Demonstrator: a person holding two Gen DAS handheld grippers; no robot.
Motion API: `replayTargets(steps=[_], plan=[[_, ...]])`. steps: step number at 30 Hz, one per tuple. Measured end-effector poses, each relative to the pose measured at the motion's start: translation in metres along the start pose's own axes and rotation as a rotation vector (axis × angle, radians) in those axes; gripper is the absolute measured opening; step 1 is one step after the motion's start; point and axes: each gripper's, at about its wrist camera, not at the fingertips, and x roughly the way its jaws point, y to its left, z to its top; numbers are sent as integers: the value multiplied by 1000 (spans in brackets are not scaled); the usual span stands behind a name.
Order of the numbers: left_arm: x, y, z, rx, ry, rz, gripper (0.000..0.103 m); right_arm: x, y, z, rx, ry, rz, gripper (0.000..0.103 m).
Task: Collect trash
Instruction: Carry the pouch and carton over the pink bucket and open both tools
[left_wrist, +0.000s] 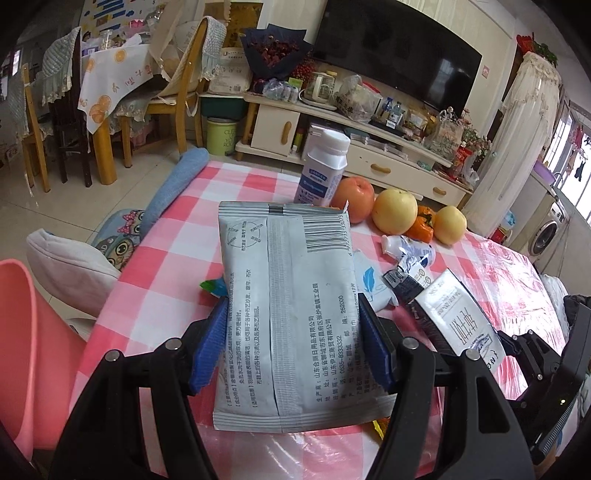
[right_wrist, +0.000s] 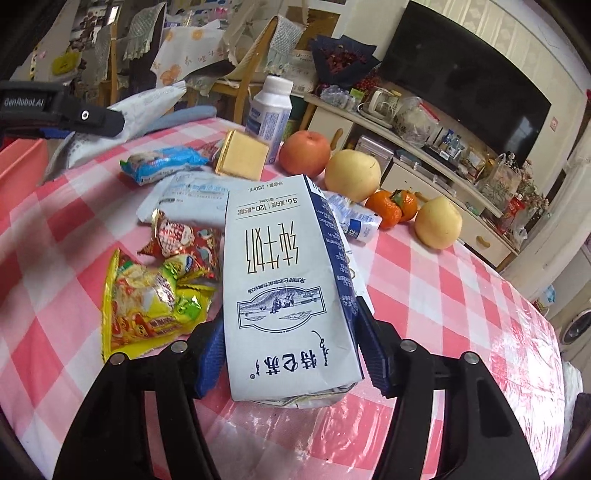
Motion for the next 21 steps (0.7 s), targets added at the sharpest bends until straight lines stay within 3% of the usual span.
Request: replayTargets(steps=[12,21], plan=[[-28,34,9,-93,-66,26,67,-41,26,31,64,-77,84,63],[-59,91,14,-217,-126,114,67,-69,89,74,-2,-142,202,63]])
